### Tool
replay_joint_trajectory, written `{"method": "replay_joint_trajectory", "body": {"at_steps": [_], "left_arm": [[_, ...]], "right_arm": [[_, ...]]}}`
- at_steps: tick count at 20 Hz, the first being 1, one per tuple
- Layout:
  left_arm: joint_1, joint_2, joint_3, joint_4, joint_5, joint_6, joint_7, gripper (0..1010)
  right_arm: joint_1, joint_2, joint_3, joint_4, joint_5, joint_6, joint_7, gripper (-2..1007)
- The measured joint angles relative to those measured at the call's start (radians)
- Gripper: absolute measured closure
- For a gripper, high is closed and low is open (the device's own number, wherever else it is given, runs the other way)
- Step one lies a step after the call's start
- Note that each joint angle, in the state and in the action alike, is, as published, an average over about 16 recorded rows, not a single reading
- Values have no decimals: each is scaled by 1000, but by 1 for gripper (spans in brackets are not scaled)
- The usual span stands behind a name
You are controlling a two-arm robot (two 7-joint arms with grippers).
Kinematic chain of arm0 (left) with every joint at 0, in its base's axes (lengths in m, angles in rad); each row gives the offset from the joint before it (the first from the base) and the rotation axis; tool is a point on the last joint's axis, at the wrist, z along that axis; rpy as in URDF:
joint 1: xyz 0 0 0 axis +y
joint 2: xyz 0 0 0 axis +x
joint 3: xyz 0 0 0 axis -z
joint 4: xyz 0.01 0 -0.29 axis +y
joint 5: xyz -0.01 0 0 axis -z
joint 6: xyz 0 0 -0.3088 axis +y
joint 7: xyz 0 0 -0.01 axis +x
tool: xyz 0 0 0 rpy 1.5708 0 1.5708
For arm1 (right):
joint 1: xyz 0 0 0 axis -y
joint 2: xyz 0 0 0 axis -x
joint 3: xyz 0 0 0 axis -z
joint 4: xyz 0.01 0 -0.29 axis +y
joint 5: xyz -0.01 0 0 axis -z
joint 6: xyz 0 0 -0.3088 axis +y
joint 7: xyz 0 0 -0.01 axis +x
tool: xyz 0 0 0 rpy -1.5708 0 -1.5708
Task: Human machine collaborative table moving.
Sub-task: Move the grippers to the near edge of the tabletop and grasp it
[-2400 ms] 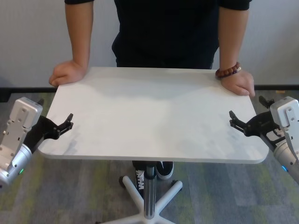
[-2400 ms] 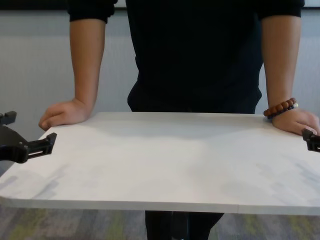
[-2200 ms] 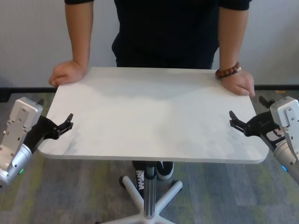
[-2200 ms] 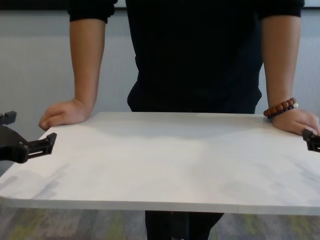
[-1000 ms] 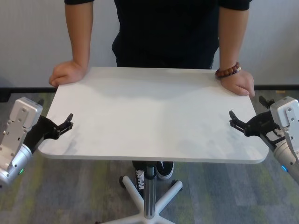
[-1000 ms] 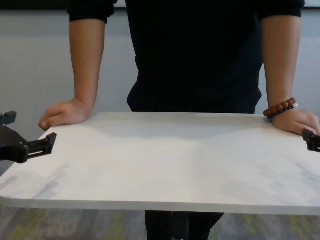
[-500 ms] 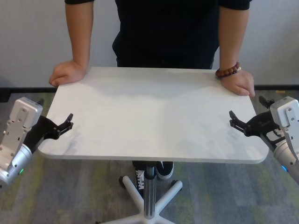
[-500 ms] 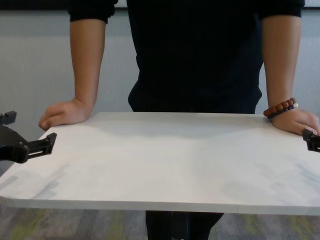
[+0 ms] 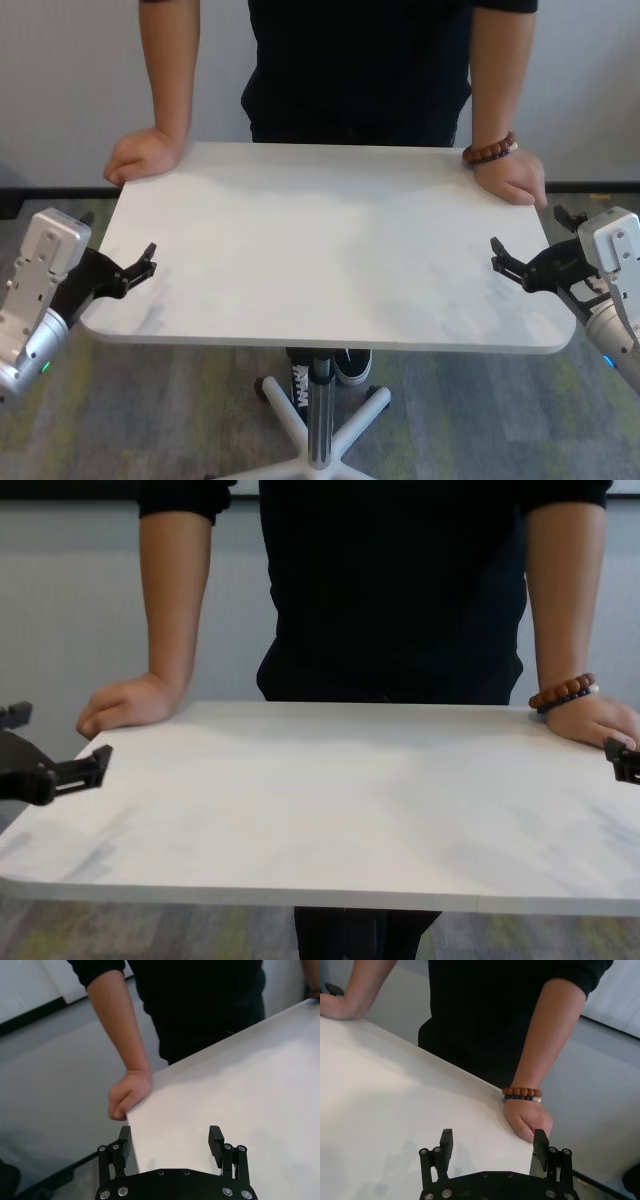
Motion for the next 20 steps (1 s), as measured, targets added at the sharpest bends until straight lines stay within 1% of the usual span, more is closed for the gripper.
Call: {"method": "replay_joint_trajectory", "body": {"at_steps": [2, 4, 8, 11, 15, 18, 20], "left_arm": [[9, 6, 0, -17, 22, 0, 16, 10], [24, 15, 0, -39, 53, 1, 38, 10], [70, 45, -4, -101, 131, 5, 91, 10], [118, 77, -11, -156, 193, 9, 134, 10], [199, 128, -29, -229, 269, 18, 191, 10], [259, 164, -43, -270, 315, 19, 223, 10], [296, 183, -52, -288, 335, 19, 238, 10]], "right_arm": [[-12, 5, 1, -16, -14, 5, -13, -1], [-28, 13, 3, -38, -32, 12, -30, -1], [-80, 33, 9, -103, -76, 31, -72, -1], [-133, 51, 17, -165, -111, 46, -108, -1], [-220, 79, 27, -259, -162, 73, -161, -1], [-285, 96, 30, -321, -205, 100, -199, -1], [-325, 105, 29, -355, -236, 120, -221, -1]]}}
